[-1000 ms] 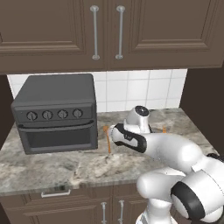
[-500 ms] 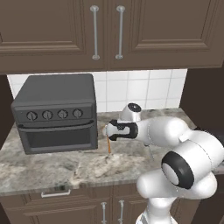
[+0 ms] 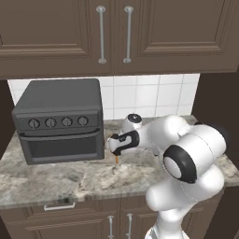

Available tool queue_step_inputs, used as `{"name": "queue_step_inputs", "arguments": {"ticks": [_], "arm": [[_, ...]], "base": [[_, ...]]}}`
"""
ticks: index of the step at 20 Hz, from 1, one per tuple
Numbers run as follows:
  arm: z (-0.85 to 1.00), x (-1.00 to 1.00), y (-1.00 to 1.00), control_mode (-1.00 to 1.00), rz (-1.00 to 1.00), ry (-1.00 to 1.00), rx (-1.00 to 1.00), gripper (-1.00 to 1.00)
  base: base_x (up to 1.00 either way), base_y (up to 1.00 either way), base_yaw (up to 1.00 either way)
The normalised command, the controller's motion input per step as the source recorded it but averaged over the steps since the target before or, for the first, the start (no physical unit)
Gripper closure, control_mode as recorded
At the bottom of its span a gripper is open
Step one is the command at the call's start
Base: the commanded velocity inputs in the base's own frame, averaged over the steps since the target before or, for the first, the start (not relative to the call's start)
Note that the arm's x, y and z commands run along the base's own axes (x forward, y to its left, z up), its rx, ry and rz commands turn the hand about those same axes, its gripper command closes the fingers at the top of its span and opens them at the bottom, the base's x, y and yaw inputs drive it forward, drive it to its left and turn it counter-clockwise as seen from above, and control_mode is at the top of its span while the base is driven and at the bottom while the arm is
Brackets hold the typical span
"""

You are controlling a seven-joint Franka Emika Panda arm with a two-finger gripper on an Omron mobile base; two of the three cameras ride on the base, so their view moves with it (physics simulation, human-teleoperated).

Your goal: Organize the utensils by type. Pick up the wooden spoons from the counter and place them in the open cabinet. Then pick up the metallic utensils from the counter and place them in the open drawer.

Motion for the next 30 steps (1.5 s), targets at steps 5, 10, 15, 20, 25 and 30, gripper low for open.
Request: {"name": "queue_step_inputs", "arguments": {"ticks": [5,10,15,20,25,30], "arm": [[-0.28,0.1,0.02,-1.0,0.01,0.0,-0.02,-1.0],[-0.17,0.17,0.0,-1.0,0.0,0.0,0.0,-1.0],[-0.15,0.12,0.0,-1.0,0.0,0.0,0.0,-1.0],[-0.1,0.15,0.02,-1.0,0.0,0.0,0.0,-1.0],[-0.01,0.17,0.09,-1.0,0.0,0.0,0.0,-1.0],[-0.04,0.14,0.11,-1.0,0.0,0.0,0.0,-1.0]], "base": [[0.0,0.0,0.0],[0.0,0.0,0.0],[0.0,0.0,0.0],[0.0,0.0,0.0],[0.0,0.0,0.0],[0.0,0.0,0.0]]}}
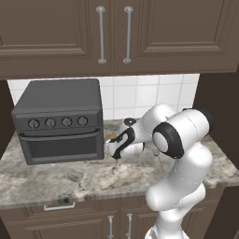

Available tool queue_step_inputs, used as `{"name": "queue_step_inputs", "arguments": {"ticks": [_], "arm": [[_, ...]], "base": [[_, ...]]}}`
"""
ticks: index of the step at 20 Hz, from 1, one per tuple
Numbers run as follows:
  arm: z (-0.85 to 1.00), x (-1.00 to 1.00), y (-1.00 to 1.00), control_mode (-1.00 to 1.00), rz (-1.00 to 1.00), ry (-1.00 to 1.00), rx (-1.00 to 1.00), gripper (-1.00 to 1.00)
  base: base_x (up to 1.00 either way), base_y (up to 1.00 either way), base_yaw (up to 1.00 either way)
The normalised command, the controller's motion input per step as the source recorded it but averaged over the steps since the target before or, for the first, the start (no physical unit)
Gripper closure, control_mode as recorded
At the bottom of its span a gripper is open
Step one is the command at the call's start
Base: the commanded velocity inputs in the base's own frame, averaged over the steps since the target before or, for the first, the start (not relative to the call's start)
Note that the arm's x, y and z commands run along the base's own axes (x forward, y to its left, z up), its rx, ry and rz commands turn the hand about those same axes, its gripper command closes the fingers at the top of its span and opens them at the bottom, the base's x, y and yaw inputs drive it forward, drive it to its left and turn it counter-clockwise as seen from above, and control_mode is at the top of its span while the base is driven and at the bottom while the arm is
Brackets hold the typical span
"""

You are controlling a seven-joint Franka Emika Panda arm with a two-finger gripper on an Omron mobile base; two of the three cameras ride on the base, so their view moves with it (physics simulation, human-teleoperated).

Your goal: Organize the utensils by type. Pick up the wooden spoons from the counter and place them in the open cabinet. Then pick up the metallic utensils from the counter and place them in the open drawer.

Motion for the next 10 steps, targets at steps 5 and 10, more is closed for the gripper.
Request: {"name": "queue_step_inputs", "arguments": {"ticks": [5,10], "arm": [[-0.31,0.02,0.12,-1.0,0.0,0.0,-0.01,-1.0],[-0.56,-0.11,-0.03,-1.0,0.0,0.02,-0.04,-1.0]], "base": [[0.0,0.0,0.0],[0.0,0.0,0.0]]}}
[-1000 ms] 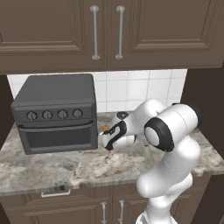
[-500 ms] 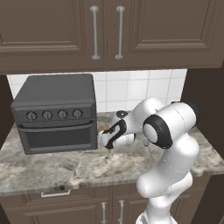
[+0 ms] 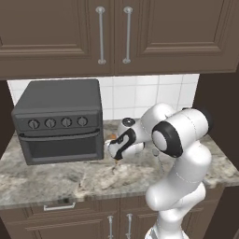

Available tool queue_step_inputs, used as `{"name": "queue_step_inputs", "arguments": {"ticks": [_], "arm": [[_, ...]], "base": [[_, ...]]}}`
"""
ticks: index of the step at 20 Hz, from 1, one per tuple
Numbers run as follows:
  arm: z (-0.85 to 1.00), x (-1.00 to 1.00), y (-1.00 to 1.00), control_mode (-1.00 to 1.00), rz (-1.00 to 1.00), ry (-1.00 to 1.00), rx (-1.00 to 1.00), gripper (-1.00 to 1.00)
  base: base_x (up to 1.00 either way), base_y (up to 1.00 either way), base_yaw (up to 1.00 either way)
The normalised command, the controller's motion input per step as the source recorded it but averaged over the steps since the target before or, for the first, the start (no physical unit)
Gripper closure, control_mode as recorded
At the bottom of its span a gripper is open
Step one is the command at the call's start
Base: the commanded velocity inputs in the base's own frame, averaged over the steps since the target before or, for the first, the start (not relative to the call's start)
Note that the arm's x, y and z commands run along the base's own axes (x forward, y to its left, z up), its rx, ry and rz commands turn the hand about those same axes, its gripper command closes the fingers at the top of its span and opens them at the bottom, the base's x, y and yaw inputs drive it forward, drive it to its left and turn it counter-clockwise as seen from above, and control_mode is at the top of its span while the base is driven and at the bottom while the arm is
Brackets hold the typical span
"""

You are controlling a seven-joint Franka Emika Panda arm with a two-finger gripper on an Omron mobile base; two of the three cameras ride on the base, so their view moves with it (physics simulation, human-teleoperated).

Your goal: Organize the utensils by type. Pick up the wooden spoons from the counter and place them in the open cabinet. Then pick up the metallic utensils from the counter and place them in the open drawer.

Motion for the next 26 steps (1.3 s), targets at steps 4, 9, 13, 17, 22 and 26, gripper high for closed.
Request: {"name": "queue_step_inputs", "arguments": {"ticks": [4,9,13,17,22,26], "arm": [[-0.49,-0.34,-0.31,-1.0,0.0,0.0,-0.01,-1.0],[-0.44,-0.4,-0.38,-1.0,0.0,0.0,0.0,-1.0],[-0.46,-0.44,-0.41,-1.0,0.0,0.0,0.0,-1.0],[-0.43,-0.49,-0.42,-1.0,0.0,0.0,0.0,-1.0],[-0.31,-0.37,-0.16,-1.0,0.0,0.0,0.0,-1.0],[-0.17,-0.11,0.04,-1.0,0.0,0.0,0.02,-1.0]], "base": [[0.0,0.0,0.0],[0.0,0.0,0.0],[0.0,0.0,0.0],[0.0,0.0,0.0],[0.0,0.0,0.0],[0.0,0.0,0.0]]}}
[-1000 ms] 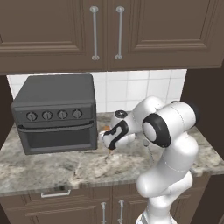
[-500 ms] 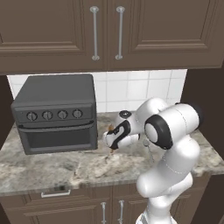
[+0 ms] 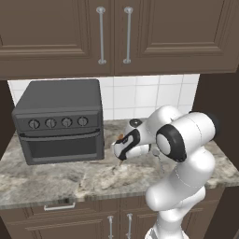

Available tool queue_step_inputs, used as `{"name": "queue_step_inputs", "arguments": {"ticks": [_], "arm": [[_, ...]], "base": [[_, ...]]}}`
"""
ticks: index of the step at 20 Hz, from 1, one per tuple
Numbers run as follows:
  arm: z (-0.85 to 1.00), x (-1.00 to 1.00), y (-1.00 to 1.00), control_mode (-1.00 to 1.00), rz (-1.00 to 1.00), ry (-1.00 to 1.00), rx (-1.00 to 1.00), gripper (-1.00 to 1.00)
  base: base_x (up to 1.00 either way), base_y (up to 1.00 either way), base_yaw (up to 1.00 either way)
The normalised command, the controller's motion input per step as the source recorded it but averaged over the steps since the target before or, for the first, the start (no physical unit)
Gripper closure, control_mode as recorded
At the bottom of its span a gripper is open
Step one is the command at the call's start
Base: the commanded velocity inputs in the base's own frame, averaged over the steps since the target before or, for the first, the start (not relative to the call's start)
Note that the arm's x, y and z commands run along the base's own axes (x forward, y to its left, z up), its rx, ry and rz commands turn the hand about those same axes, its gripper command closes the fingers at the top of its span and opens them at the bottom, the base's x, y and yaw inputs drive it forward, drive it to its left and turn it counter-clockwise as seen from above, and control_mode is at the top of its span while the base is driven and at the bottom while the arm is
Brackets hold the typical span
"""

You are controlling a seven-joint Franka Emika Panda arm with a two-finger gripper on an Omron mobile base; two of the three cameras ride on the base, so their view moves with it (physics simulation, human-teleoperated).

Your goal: Organize the utensils by type. Pick up the wooden spoons from the counter and place them in the open cabinet. Then pick up the metallic utensils from the counter and place them in the open drawer.

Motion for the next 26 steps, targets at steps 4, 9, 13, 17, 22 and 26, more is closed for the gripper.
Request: {"name": "queue_step_inputs", "arguments": {"ticks": [4,9,13,17,22,26], "arm": [[-0.14,0.03,0.25,-1.0,0.0,-0.01,0.0,-1.0],[-0.33,0.02,0.09,-1.0,0.0,0.0,0.04,-1.0],[-0.47,0.01,0.06,-1.0,0.0,0.0,0.09,-1.0],[-0.6,0.02,0.09,-1.0,0.0,0.0,0.11,1.0],[-0.86,-0.08,0.12,-1.0,0.0,0.0,0.01,1.0],[-0.94,-0.18,0.38,-1.0,0.0,0.0,-0.15,1.0]], "base": [[0.0,0.0,0.0],[0.0,0.0,0.0],[0.0,0.0,0.0],[0.0,0.0,0.0],[0.0,0.0,0.0],[0.0,0.0,0.0]]}}
